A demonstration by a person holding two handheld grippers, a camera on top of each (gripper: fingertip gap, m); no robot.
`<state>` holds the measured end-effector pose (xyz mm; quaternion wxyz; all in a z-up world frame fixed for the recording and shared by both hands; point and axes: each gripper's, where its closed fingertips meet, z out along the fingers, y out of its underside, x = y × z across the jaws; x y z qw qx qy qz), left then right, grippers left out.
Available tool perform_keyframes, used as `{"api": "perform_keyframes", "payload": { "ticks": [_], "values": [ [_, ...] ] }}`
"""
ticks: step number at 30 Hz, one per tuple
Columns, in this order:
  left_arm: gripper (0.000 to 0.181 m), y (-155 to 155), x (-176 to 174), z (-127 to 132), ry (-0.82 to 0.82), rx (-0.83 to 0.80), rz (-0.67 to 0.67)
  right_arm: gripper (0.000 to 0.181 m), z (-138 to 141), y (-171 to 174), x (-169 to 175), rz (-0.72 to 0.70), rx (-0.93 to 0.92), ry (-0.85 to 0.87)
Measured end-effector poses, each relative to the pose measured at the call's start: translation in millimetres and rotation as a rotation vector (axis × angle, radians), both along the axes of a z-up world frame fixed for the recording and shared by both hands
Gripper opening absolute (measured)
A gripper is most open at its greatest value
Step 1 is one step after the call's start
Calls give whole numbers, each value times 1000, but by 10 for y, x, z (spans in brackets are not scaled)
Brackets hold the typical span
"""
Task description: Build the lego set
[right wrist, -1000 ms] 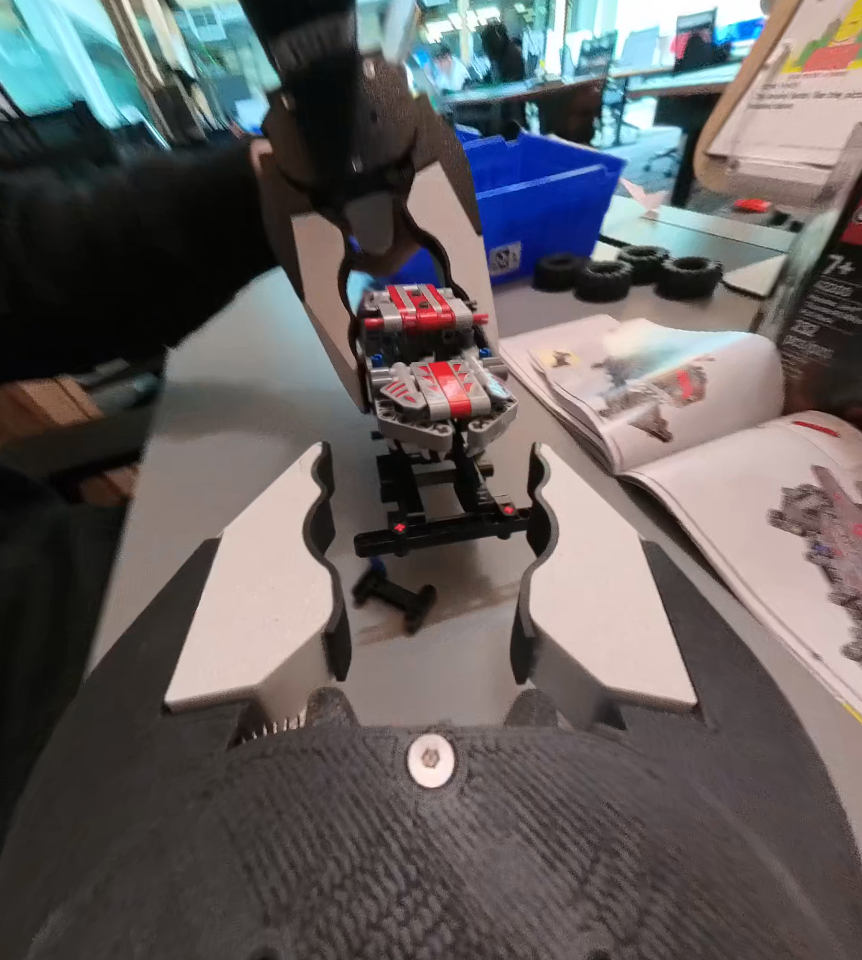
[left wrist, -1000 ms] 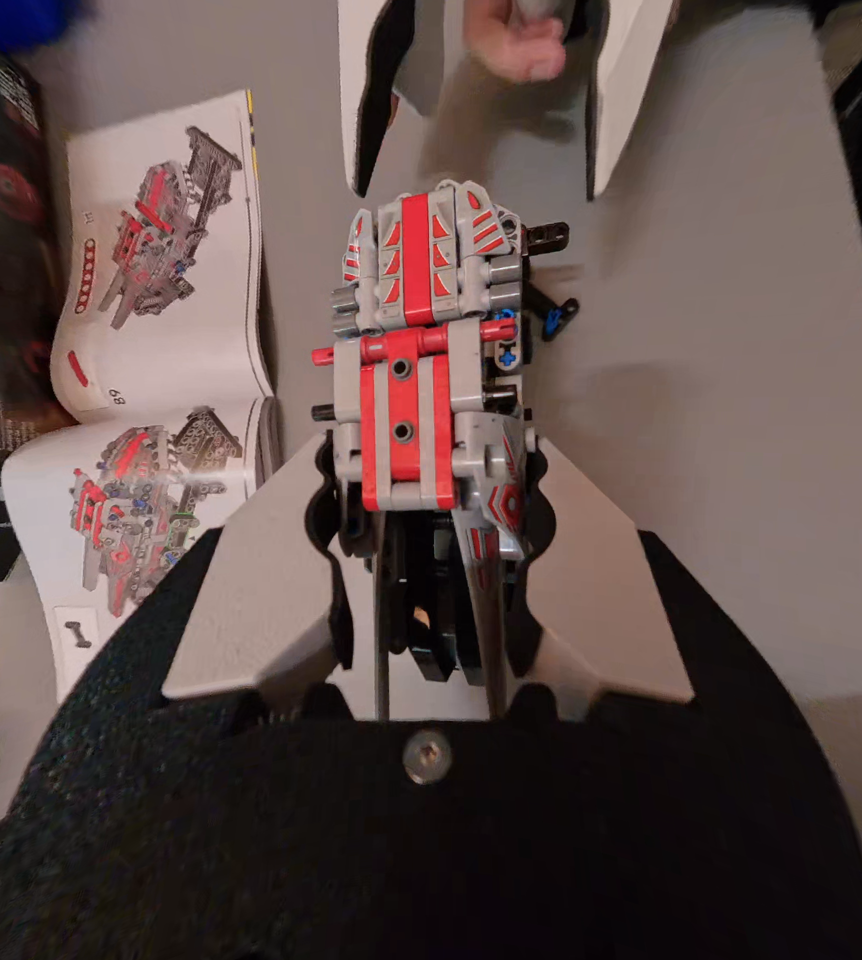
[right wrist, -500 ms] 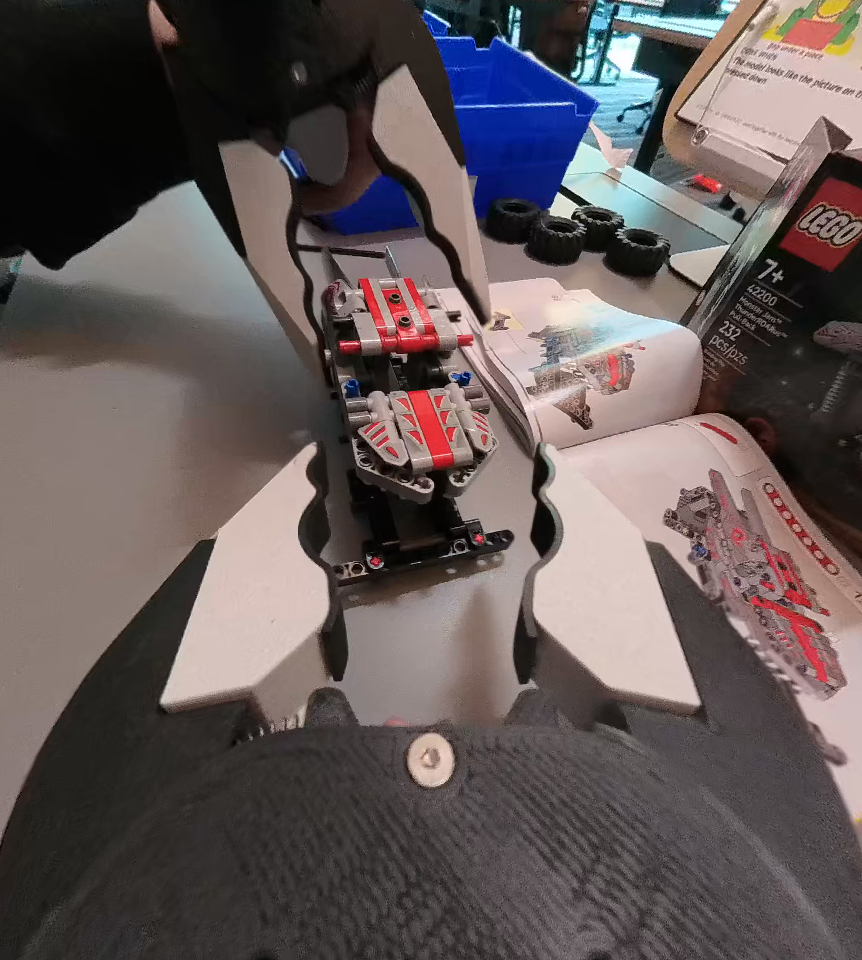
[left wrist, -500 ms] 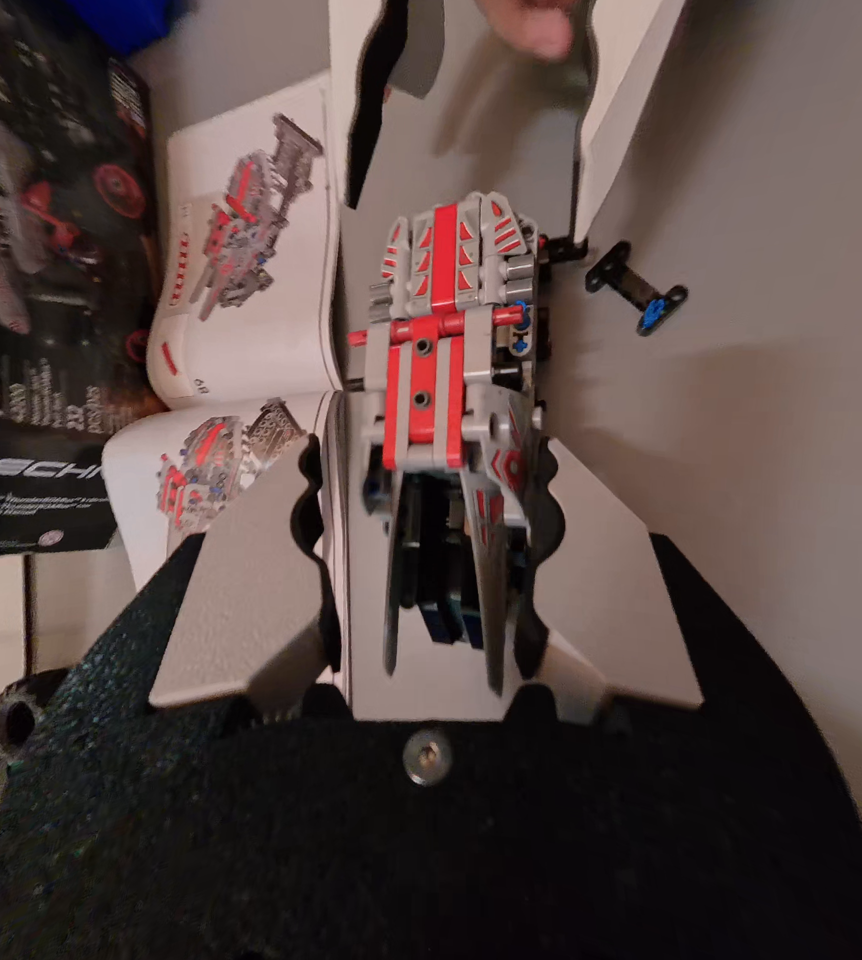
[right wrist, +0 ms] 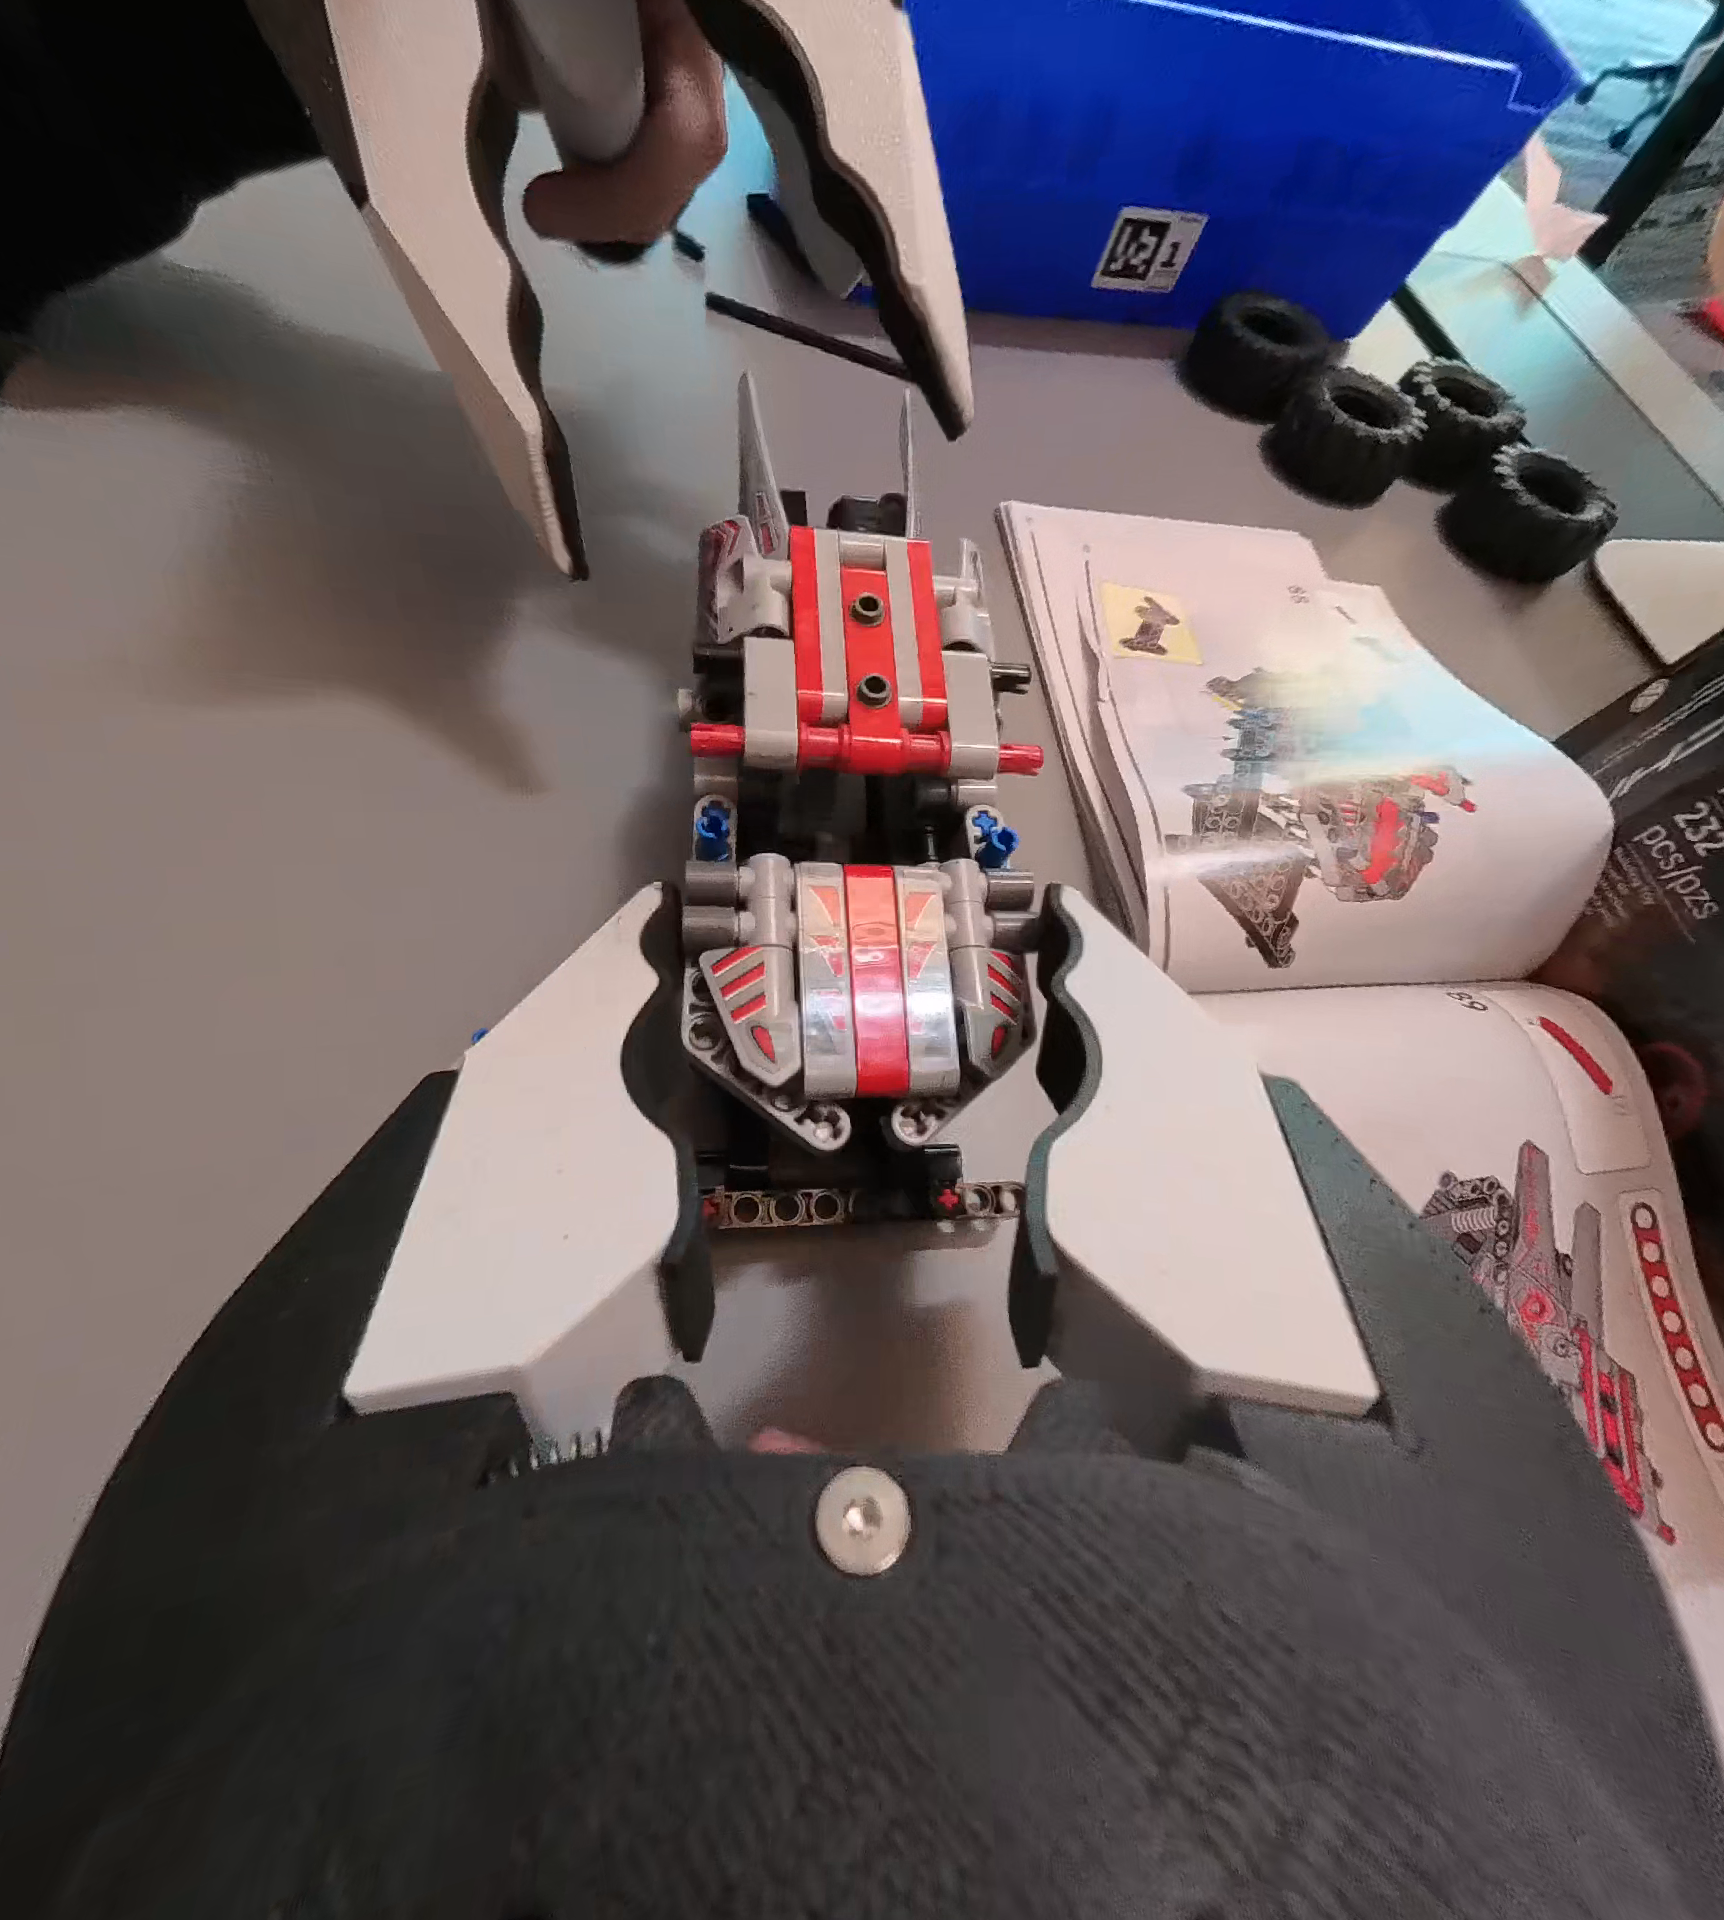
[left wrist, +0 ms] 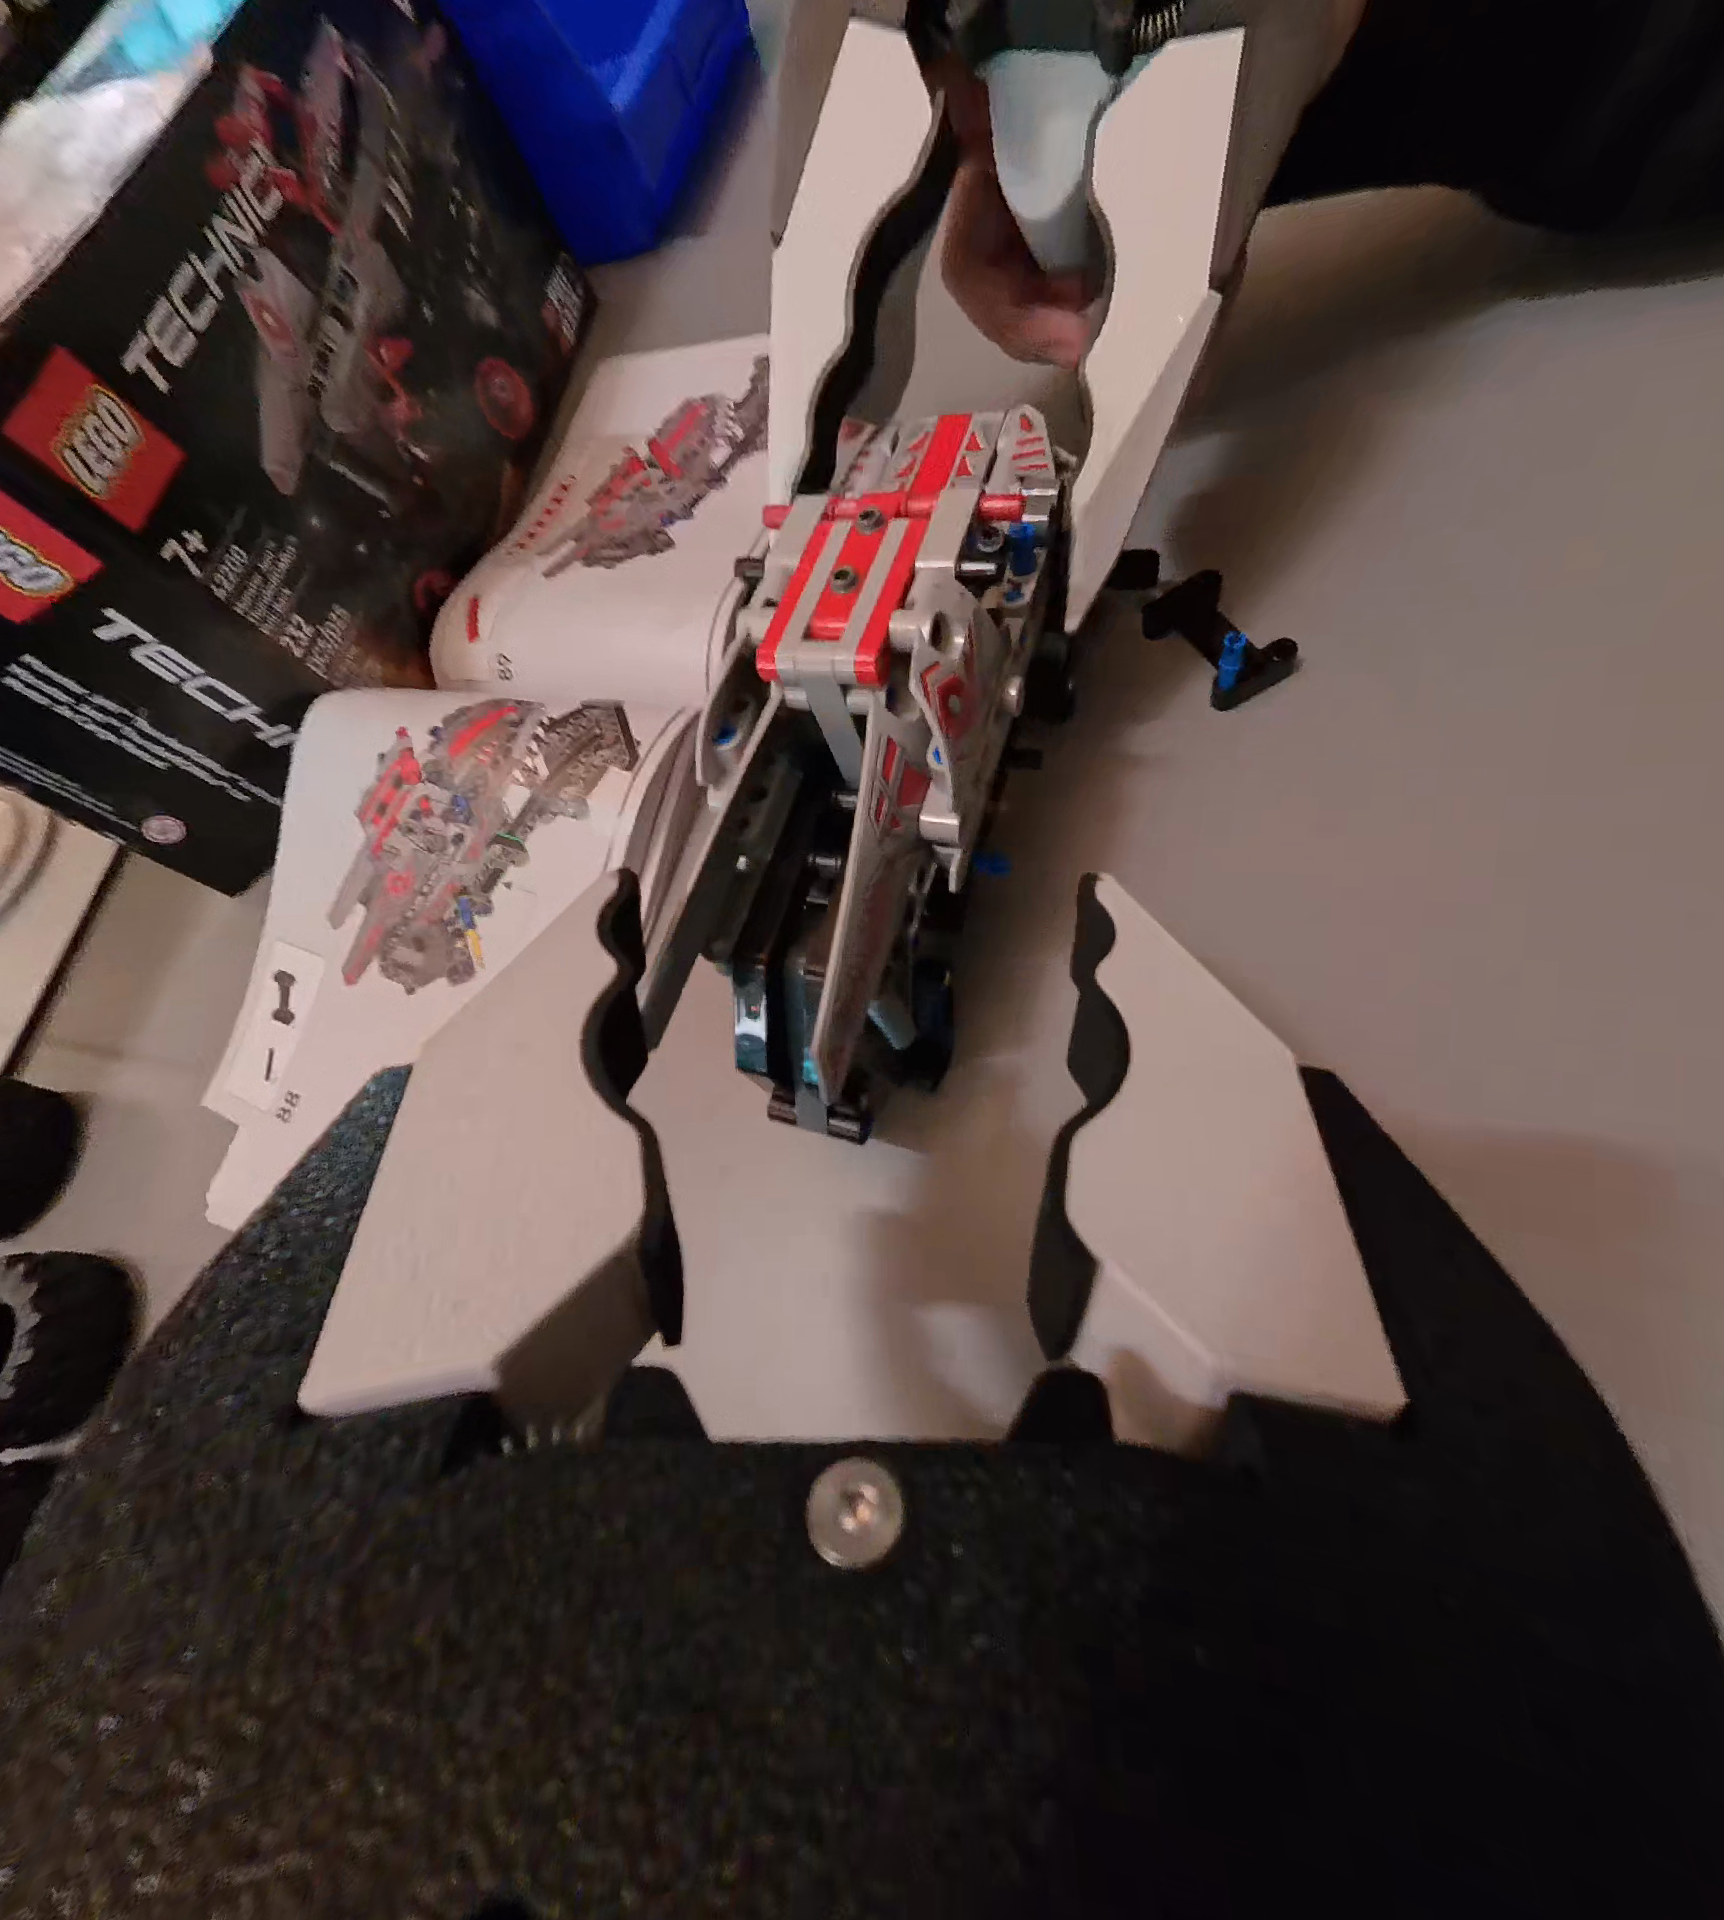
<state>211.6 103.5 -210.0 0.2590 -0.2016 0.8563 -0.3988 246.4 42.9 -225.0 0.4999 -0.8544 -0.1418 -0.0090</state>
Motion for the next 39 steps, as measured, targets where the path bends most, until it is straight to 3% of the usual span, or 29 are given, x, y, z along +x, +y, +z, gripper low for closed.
{"api": "perform_keyframes", "payload": {
  "ticks": [5, 12, 16, 18, 23, 33, 39],
  "values": [
    [70, -105, 58, 109, -48, -60, -33, 67, 13, -10, -28, -7, 41, -16],
    [67, -299, 143, 108, 87, -115, -143, 67, 9, -51, -73, 2, 37, 10],
    [60, -423, 155, 185, 163, -224, -205, 67, 14, -50, -80, 2, 54, 6],
    [43, -430, 155, 175, 187, -220, -227, 67, 16, -49, -83, 2, 64, 2],
    [40, -437, 152, 176, 186, -170, -253, 67, 26, -48, -89, 5, 94, 10],
    [38, -445, 178, 196, 165, -172, -237, 67, 30, -57, -68, -8, 114, 32],
    [44, -441, 101, 482, 18, -321, -153, 66, 70, -172, 215, -196, 155, 22]
  ]
}}
